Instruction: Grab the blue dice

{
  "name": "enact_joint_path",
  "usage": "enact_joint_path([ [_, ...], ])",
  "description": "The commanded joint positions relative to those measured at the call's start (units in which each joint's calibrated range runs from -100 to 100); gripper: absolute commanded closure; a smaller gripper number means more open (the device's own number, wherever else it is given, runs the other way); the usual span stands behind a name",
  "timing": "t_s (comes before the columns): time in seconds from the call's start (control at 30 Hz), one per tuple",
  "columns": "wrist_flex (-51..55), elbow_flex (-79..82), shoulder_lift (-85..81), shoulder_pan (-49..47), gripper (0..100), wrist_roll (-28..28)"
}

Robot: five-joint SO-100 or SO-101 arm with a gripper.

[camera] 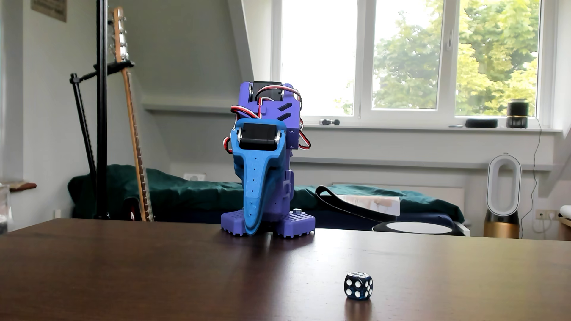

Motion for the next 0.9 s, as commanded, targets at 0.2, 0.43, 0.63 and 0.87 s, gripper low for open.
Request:
enact_joint_path([
  [0.2, 0.2, -0.9, -10.7, -0.1, 98, -0.3],
  [0.43, 0.2, -0.9, -10.7, -0.1, 98, -0.3],
  [0.63, 0.2, -0.9, -10.7, -0.4, 98, -0.1],
  [0.87, 0.2, -0.9, -10.7, -0.5, 98, -0.1],
])
